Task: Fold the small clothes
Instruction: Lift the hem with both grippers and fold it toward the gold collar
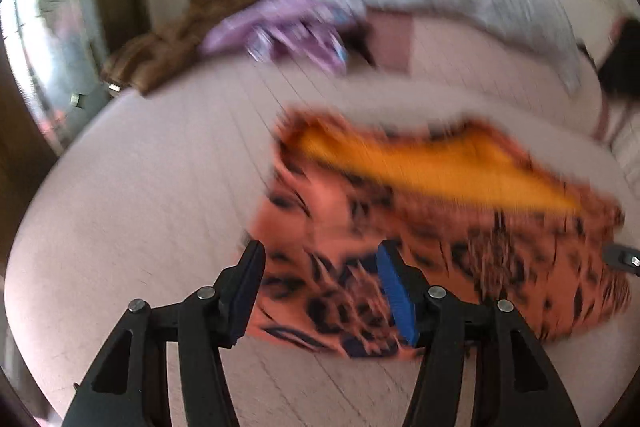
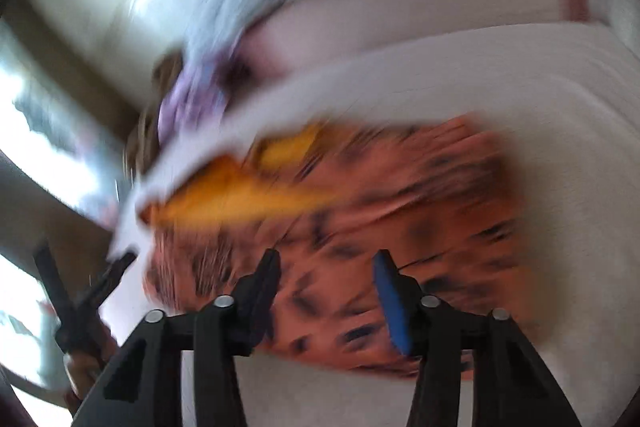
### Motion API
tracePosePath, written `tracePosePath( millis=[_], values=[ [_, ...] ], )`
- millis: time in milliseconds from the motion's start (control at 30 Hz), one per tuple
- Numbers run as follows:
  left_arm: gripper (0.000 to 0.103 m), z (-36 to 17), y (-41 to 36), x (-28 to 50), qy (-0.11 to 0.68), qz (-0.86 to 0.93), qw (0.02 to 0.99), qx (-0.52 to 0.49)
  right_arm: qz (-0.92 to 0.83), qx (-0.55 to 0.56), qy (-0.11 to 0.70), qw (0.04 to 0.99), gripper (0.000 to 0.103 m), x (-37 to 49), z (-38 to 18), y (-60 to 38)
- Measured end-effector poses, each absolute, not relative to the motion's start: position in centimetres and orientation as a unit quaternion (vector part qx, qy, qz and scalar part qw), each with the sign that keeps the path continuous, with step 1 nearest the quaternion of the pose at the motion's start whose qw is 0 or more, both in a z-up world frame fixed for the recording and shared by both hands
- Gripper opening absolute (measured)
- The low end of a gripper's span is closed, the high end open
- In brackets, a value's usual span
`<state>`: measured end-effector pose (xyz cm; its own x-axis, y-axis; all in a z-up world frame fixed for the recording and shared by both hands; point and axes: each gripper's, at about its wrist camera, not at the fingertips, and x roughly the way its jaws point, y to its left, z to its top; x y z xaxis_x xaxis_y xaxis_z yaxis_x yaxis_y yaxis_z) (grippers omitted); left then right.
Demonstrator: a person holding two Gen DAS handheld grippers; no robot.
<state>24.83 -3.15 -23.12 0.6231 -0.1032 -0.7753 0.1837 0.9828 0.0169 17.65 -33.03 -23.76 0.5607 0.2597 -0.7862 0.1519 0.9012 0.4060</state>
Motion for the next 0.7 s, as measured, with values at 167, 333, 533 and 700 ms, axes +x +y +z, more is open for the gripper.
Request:
tracePosePath(
  millis=[167, 333, 533, 700],
  values=[
    [0.059, -23.7, -2.7, 27.4, 0.433, -0.077, 0.896, 0.056, 0.079, 0.170, 0.513, 0.838, 0.048, 22.0, -26.6, -25.0],
    [0.059, -24.7, -1.4, 30.6, 0.455, -0.063, 0.888, 0.019, 0.062, 0.148, 0.528, 0.834, 0.048, 27.7, -28.8, -23.0],
    [0.059, -25.0, -1.4, 31.6, 0.455, -0.059, 0.888, 0.025, -0.027, 0.226, 0.439, 0.870, 0.048, 35.6, -25.9, -28.4],
    [0.059, -24.5, -0.6, 31.9, 0.441, -0.037, 0.896, 0.018, -0.045, 0.273, 0.397, 0.875, 0.048, 33.6, -23.6, -32.1]
  ],
)
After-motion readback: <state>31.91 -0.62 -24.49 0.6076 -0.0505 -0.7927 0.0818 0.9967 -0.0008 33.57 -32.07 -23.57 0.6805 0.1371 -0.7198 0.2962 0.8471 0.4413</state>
